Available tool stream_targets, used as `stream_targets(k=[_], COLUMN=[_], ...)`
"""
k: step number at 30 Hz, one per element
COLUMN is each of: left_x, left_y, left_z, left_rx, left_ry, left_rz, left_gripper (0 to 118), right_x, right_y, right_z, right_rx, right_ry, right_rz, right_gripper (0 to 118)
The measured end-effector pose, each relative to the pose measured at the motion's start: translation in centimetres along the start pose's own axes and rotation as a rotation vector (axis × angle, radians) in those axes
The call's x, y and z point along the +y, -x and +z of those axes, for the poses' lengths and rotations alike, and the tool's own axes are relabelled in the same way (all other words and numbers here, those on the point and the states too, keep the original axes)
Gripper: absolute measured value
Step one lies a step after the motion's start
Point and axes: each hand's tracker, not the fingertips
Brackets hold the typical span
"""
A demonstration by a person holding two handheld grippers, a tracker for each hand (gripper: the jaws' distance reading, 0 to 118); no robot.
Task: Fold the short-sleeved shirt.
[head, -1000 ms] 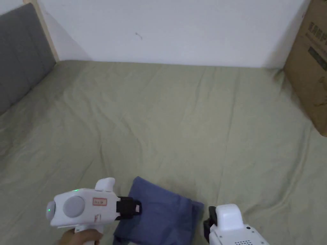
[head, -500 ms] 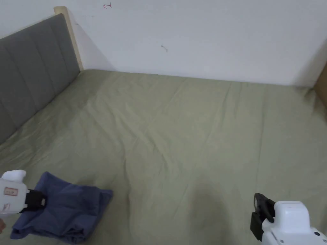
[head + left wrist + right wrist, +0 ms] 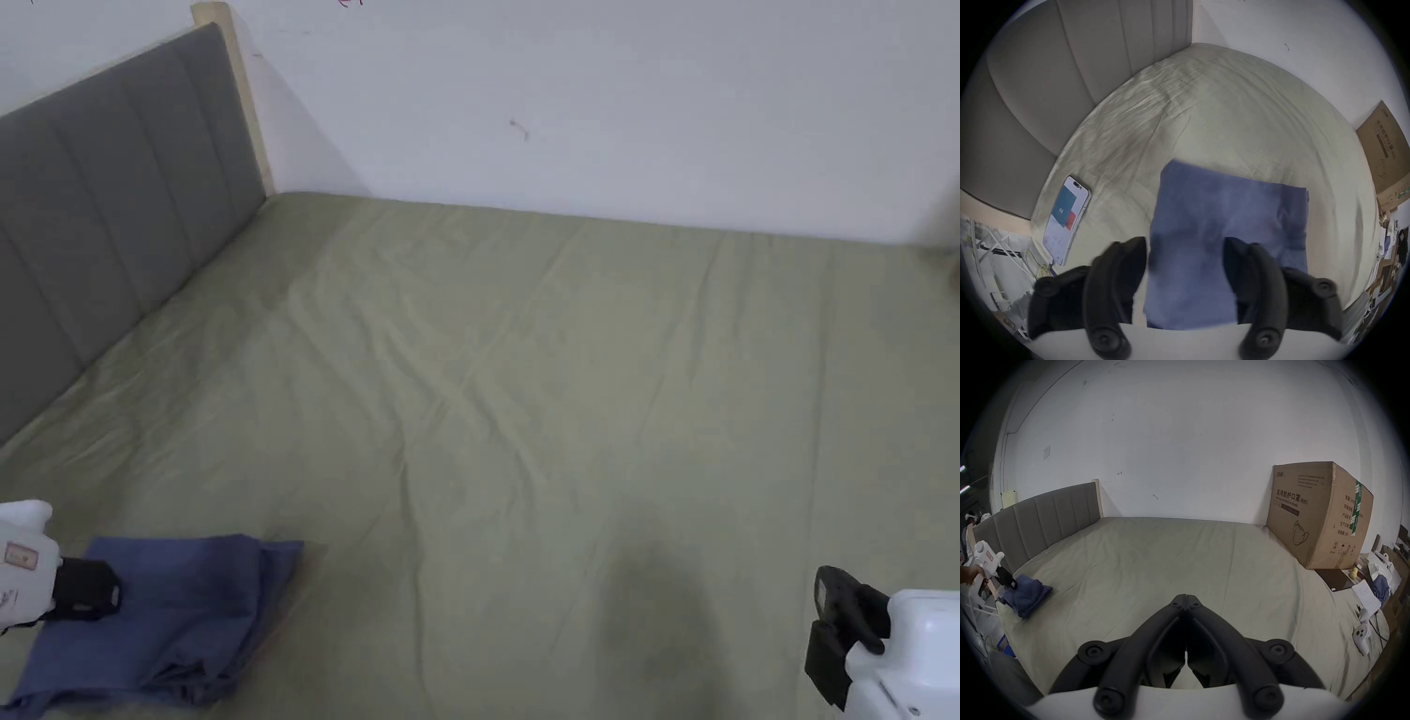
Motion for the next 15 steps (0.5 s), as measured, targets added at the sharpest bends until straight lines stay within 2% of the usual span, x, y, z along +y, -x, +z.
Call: stream_targets(k=[5,9,15], left_x=[0.4,0.2,-1.6], left_y=[-2.1,-4.8,-10.9], left_z=[4.9,10.8,19.3], left_rx=[-0.033,-0.077,-0.095], left_ry=[-0.116,-0.296,-0.563], left_rz=[0.002,0.011,-0.046], left_gripper=[78,78,77], right_x=[1.5,3.7,7.8], right_y=[-1.5,-2.9,-4.8], right_z=[1.8,3.9,7.4], right_rx=[-0.004,-0.01,-0.035], right_ry=[-0.048,-0.124,-0.223], right_rz=[-0.017,-0.007,0.011], right_gripper=[0,0,0])
